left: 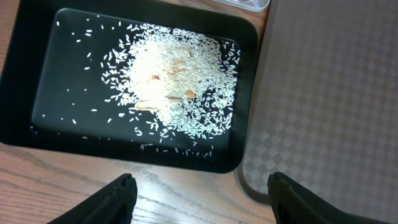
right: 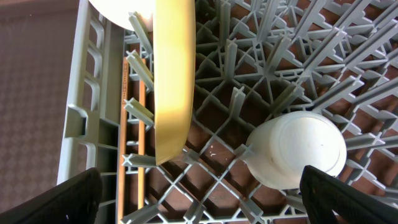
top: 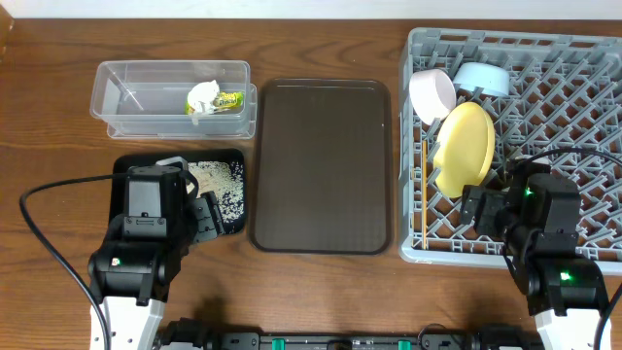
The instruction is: Sort waste into correct bins and load items into the dishwasher rack
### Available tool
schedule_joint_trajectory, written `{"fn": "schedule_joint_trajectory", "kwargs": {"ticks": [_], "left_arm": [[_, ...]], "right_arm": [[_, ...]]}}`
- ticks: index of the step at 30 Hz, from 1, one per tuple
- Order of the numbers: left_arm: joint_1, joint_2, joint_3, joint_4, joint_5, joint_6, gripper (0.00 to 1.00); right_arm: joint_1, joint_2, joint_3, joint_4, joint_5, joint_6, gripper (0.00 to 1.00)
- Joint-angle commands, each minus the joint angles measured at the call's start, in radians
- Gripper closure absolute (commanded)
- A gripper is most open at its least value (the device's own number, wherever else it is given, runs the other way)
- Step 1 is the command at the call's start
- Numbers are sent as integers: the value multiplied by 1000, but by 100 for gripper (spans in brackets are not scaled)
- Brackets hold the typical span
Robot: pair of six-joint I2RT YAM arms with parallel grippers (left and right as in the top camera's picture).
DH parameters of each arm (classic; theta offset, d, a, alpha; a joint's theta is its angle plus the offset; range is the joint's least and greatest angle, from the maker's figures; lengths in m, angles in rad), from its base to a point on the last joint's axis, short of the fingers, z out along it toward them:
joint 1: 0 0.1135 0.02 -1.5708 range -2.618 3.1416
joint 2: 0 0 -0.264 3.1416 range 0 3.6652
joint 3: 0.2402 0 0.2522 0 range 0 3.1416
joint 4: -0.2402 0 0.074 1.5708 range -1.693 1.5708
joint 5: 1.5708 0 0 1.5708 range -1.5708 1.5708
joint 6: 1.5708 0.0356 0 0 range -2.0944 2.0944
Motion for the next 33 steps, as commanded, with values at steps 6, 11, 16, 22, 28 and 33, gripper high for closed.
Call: {"fn": "schedule_joint_trajectory", "kwargs": {"ticks": [6,11,16,22,28,33], "left_arm": [[1,3,-3,4,-5,-9,29],[1,3,-3,4,-5,-9,29],[1,3,-3,4,-5,-9,29],[1,3,-3,4,-5,-9,29],[1,3,-3,4,-4,-9,29],[1,3,-3,4,-5,-9,29]], "right_arm": [[10,-26,-6,-30,63,-56,1],[12,-157,-64,2,66,-68,1],[12,-402,-251,172,51,-68,1],[42,-640,-428,325,60,-69,1],[62,-724,-547,478,60,-69,1],[73,-782,-629,590,59,-84,1]]}}
